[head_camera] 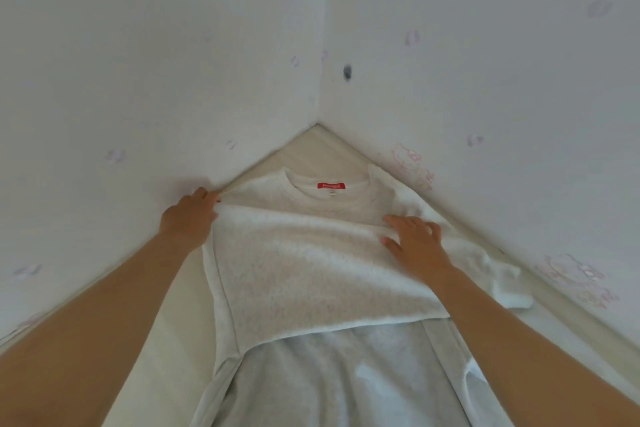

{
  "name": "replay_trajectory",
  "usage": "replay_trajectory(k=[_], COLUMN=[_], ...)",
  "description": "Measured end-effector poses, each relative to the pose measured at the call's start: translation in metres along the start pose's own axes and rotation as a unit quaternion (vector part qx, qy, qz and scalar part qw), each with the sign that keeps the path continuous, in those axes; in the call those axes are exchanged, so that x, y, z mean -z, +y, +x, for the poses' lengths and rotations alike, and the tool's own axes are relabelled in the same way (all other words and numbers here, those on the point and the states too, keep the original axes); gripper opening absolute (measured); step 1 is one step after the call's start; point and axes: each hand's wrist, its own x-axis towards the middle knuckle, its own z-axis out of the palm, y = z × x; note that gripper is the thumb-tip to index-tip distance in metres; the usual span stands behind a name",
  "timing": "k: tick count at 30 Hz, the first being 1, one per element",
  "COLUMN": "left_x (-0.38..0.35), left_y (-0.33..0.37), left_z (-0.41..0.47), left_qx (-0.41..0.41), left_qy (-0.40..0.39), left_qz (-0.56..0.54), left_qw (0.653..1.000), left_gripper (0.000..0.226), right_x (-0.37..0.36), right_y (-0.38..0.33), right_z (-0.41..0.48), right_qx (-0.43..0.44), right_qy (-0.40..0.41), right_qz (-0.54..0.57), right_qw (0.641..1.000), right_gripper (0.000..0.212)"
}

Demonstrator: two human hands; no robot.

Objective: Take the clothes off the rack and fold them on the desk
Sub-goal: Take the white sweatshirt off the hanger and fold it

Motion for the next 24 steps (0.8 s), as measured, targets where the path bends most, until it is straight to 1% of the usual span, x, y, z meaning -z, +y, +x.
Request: replay_trajectory(k=[1, 2, 3, 4, 5, 6, 7, 8, 9, 11, 12, 14, 16, 18, 20, 21, 22, 23, 24], left_x=[0.001, 0.003, 0.006, 0.010, 0.015, 0.020, 0.022, 0.023, 0.021, 0.010, 0.004, -0.010, -0.022, -0.036, -0.051, -0.058, -0.061, -0.064, -0.065], left_y=[-0.001, -0.002, -0.001, 0.001, 0.006, 0.012, 0.019, 0.027, 0.035, 0.049, 0.055, 0.065, 0.073, 0.076, 0.075, 0.070, 0.066, 0.060, 0.057], left_z=[0.000, 0.002, 0.003, 0.004, 0.004, 0.005, 0.008, 0.011, 0.015, 0.022, 0.024, 0.021, 0.009, -0.007, -0.019, -0.022, -0.022, -0.020, -0.017], left_qx=[0.009, 0.014, 0.010, 0.002, -0.006, -0.012, -0.011, -0.005, 0.007, 0.030, 0.041, 0.040, 0.029, -0.006, -0.050, -0.057, -0.047, -0.018, 0.026], left_qy=[-0.001, 0.008, 0.030, 0.063, 0.100, 0.132, 0.154, 0.157, 0.146, 0.126, 0.126, 0.146, 0.169, 0.162, 0.130, 0.117, 0.114, 0.114, 0.117], left_qz=[-0.003, -0.016, -0.032, -0.047, -0.062, -0.077, -0.090, -0.099, -0.107, -0.150, -0.188, -0.245, -0.292, -0.327, -0.301, -0.281, -0.276, -0.291, -0.322], left_qw=[1.000, 1.000, 0.999, 0.997, 0.993, 0.988, 0.984, 0.983, 0.983, 0.980, 0.973, 0.958, 0.941, 0.931, 0.943, 0.951, 0.953, 0.950, 0.939], left_gripper=[0.029, 0.028, 0.027, 0.027, 0.028, 0.029, 0.030, 0.033, 0.035, 0.039, 0.042, 0.051, 0.053, 0.052, 0.057, 0.059, 0.060, 0.061, 0.062], right_x=[0.002, 0.007, 0.015, 0.024, 0.035, 0.045, 0.051, 0.054, 0.053, 0.038, 0.030, 0.017, 0.009, 0.004, 0.008, 0.012, 0.016, 0.018, 0.018], right_y=[0.001, 0.002, 0.004, 0.007, 0.012, 0.019, 0.026, 0.032, 0.037, 0.046, 0.049, 0.054, 0.058, 0.063, 0.069, 0.071, 0.074, 0.075, 0.075], right_z=[0.003, 0.006, 0.008, 0.007, 0.006, 0.006, 0.008, 0.009, 0.013, 0.020, 0.022, 0.023, 0.022, 0.019, 0.015, 0.012, 0.010, 0.008, 0.005], right_qx=[0.001, 0.003, -0.005, -0.024, -0.052, -0.074, -0.090, -0.102, -0.108, -0.116, -0.126, -0.149, -0.150, -0.148, -0.172, -0.196, -0.223, -0.241, -0.249], right_qy=[-0.003, 0.012, 0.051, 0.107, 0.175, 0.236, 0.278, 0.292, 0.278, 0.211, 0.178, 0.139, 0.135, 0.143, 0.167, 0.179, 0.188, 0.190, 0.183], right_qz=[-0.037, -0.051, -0.027, 0.015, 0.051, 0.063, 0.057, 0.036, 0.008, -0.045, -0.059, -0.066, -0.061, -0.061, -0.038, -0.011, 0.013, 0.019, 0.007], right_qw=[0.999, 0.999, 0.998, 0.994, 0.982, 0.967, 0.955, 0.950, 0.955, 0.970, 0.974, 0.977, 0.977, 0.977, 0.970, 0.964, 0.956, 0.951, 0.951], right_gripper=[0.036, 0.035, 0.034, 0.034, 0.034, 0.035, 0.036, 0.036, 0.034, 0.023, 0.024, 0.034, 0.035, 0.030, 0.024, 0.024, 0.025, 0.027, 0.029])
